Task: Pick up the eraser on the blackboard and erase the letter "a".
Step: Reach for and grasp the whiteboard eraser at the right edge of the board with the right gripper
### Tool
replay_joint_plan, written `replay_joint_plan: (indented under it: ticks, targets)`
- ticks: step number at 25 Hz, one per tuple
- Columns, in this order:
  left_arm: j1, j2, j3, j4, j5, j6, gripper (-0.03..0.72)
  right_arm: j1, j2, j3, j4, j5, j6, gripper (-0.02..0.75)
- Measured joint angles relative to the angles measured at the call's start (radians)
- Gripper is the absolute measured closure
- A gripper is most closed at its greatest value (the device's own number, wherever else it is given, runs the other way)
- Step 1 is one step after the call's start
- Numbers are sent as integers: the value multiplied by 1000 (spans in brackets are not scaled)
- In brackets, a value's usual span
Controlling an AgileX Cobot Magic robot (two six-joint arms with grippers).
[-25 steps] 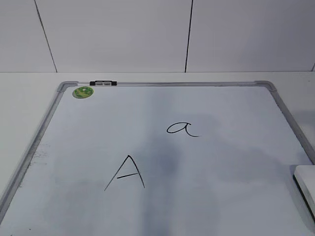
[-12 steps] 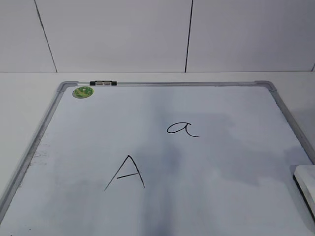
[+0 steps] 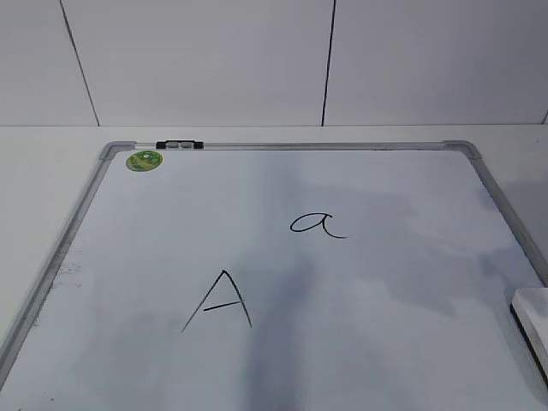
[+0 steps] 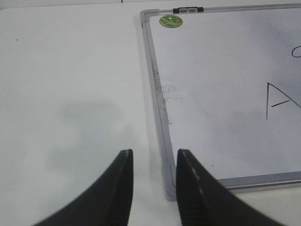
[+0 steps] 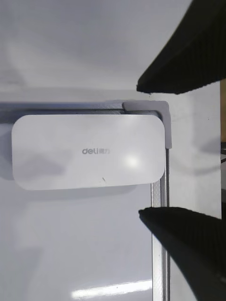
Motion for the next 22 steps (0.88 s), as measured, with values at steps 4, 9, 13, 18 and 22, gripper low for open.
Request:
replay_joint_plan:
  ticks: [4, 9, 13, 18, 22]
  targets:
    - [0, 0, 0, 0, 0, 0, 453, 0, 45, -2, 11, -4, 0, 146]
    - [0, 0, 0, 0, 0, 0, 453, 0, 90, -2, 11, -8, 0, 146]
    - [0, 0, 0, 0, 0, 0, 453, 0, 115, -2, 11, -27, 0, 145]
    - [0, 0, 0, 0, 0, 0, 453, 0, 145, -2, 11, -31, 0, 146]
    - [0, 0, 0, 0, 0, 0, 453, 0, 165, -2, 11, -36, -19, 131]
